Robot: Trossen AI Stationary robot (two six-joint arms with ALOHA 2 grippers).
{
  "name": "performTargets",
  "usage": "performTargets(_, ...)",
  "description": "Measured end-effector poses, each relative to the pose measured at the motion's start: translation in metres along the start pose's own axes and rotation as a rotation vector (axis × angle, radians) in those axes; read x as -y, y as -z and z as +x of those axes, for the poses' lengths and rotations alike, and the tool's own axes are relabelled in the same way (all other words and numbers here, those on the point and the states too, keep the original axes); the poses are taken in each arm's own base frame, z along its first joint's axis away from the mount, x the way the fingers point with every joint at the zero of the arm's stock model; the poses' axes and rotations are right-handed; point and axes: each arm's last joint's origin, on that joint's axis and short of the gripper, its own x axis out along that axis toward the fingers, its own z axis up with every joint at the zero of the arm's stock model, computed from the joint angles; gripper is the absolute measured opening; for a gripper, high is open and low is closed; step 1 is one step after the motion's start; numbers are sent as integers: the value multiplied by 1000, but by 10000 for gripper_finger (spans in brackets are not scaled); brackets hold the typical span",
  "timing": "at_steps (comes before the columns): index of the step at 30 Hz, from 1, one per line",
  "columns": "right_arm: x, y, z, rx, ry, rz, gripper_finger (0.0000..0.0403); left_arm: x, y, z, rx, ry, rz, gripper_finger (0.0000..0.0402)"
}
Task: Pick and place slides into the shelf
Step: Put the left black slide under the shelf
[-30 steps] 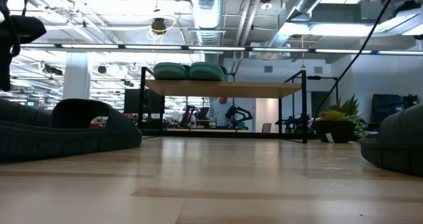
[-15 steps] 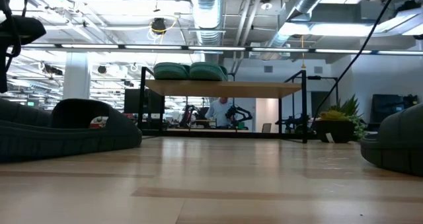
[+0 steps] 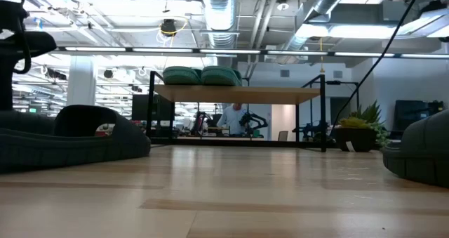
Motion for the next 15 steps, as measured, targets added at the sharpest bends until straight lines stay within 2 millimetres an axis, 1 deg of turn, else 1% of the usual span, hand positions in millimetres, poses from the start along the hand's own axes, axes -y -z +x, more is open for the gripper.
performTargets(4,0,0,0,0,-1,0,118,2,1,4,-40,-15,1,85)
performTargets(10,0,0,0,0,-1,-6,118,-2,1,-6,-77,-25,-2,84)
performTargets(15,0,0,0,0,-1,-9,118,-1,1,-8,-77,0,26,84)
